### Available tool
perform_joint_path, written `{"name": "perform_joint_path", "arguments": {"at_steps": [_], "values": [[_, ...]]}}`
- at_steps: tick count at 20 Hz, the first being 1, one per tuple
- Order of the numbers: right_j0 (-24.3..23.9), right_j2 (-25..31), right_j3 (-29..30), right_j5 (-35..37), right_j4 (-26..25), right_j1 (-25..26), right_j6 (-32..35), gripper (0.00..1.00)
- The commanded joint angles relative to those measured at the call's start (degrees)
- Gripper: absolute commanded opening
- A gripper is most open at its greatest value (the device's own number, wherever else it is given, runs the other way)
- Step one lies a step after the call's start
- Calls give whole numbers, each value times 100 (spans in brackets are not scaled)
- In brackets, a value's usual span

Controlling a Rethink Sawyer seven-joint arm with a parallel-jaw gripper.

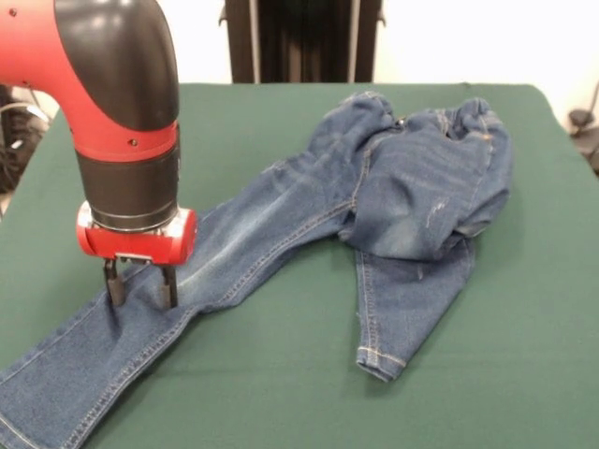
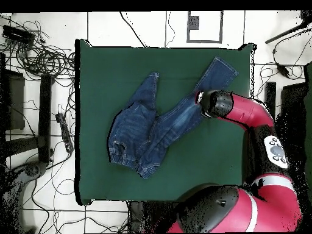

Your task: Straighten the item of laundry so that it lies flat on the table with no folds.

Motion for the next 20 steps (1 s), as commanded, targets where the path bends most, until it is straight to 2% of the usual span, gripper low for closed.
{"name": "perform_joint_path", "arguments": {"at_steps": [1, 12, 20], "values": [[71, 483, 128, -877, -298, 344, 225, 100], [287, 505, 870, -808, -428, -355, 84, 100], [525, 466, 1438, -921, -440, -804, 474, 100]]}}
